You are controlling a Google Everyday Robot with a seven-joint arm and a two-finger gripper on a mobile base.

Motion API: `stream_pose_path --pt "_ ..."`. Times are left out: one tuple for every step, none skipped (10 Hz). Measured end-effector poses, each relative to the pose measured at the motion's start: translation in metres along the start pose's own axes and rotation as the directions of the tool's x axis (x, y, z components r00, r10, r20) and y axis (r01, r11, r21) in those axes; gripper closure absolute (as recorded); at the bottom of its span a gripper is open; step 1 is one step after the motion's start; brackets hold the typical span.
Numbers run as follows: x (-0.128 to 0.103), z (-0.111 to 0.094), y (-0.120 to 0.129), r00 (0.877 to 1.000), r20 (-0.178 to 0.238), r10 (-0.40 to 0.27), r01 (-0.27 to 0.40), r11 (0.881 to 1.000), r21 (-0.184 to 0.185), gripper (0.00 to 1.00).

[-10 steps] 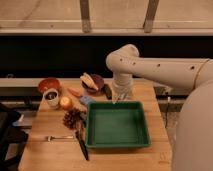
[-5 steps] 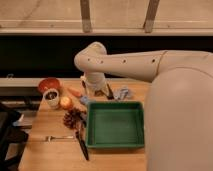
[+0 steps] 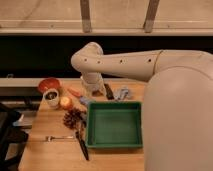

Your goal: Place grapes in red bowl

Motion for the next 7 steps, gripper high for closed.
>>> stream_pose_path --pt "0.001 0.001 -0.002 1.0 0.0 0.001 -0.001 1.0 0.01 0.38" --pt "0.001 0.005 0.006 1.0 0.002 -0.006 0.006 1.0 0.006 0.38" --pt "-0.001 0.01 0.019 1.0 0.003 -0.02 0.02 1.0 -0.003 0.38" --pt "-0.005 0.015 0.033 0.999 0.006 -0.037 0.037 0.999 -0.012 0.38" --pt "-0.012 0.021 0.055 0.998 0.009 -0.062 0.062 0.998 -0.027 0.38" --pt "-0.022 0.026 0.081 0.995 0.016 -0.096 0.097 0.994 -0.048 0.38" --pt "-0.03 0.03 0.106 0.99 0.027 -0.139 0.14 0.988 -0.065 0.38"
